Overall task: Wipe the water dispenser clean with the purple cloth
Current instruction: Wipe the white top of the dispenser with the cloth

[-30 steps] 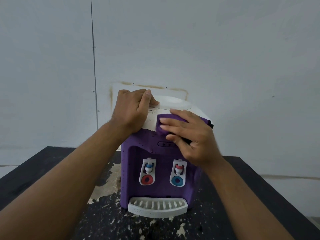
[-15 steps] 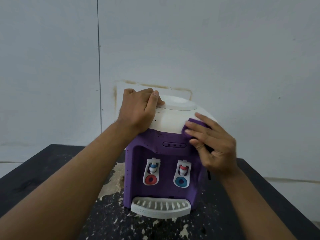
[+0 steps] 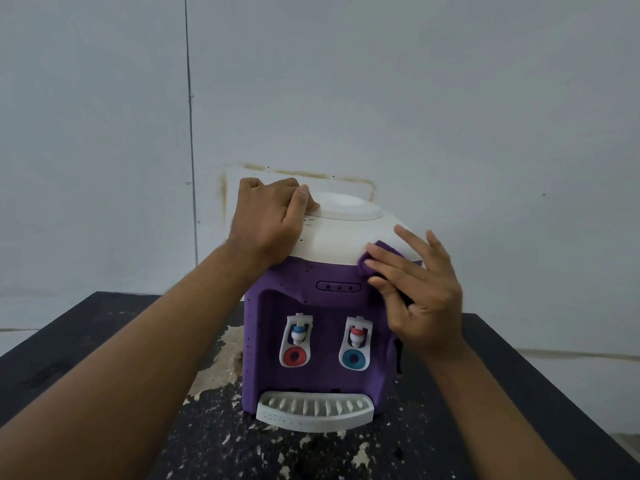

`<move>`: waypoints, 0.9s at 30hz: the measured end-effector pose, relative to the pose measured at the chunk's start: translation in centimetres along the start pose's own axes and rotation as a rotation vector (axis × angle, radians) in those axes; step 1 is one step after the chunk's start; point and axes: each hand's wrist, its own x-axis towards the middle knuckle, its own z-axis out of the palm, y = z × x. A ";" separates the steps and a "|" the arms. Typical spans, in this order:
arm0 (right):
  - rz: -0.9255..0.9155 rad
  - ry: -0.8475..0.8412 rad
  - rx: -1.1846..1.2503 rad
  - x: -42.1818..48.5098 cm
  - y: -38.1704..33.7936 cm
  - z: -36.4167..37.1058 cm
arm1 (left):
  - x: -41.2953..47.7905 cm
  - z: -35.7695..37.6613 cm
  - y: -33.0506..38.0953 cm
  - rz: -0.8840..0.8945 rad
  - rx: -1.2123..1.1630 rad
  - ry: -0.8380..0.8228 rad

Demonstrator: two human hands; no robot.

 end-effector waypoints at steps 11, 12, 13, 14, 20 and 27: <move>0.512 0.112 0.134 8.3 -7.3 0.1 | -3.3 -4.4 2.9 -0.109 -0.116 0.264; 0.606 0.091 0.186 9.2 -7.7 0.2 | -4.2 -4.6 3.7 -0.211 -0.224 0.265; 0.688 0.072 0.254 10.2 -8.1 0.3 | -5.1 -4.7 4.6 -0.302 -0.313 0.220; 0.758 0.060 0.340 11.0 -8.6 0.5 | -5.8 -4.9 5.3 -0.357 -0.391 0.143; 1.011 -0.105 0.854 14.8 -12.2 2.3 | -6.5 -6.1 7.8 -0.315 -0.697 -0.142; 0.882 -0.375 0.924 17.2 -10.5 2.9 | -2.6 -7.3 3.3 -0.661 -0.741 0.105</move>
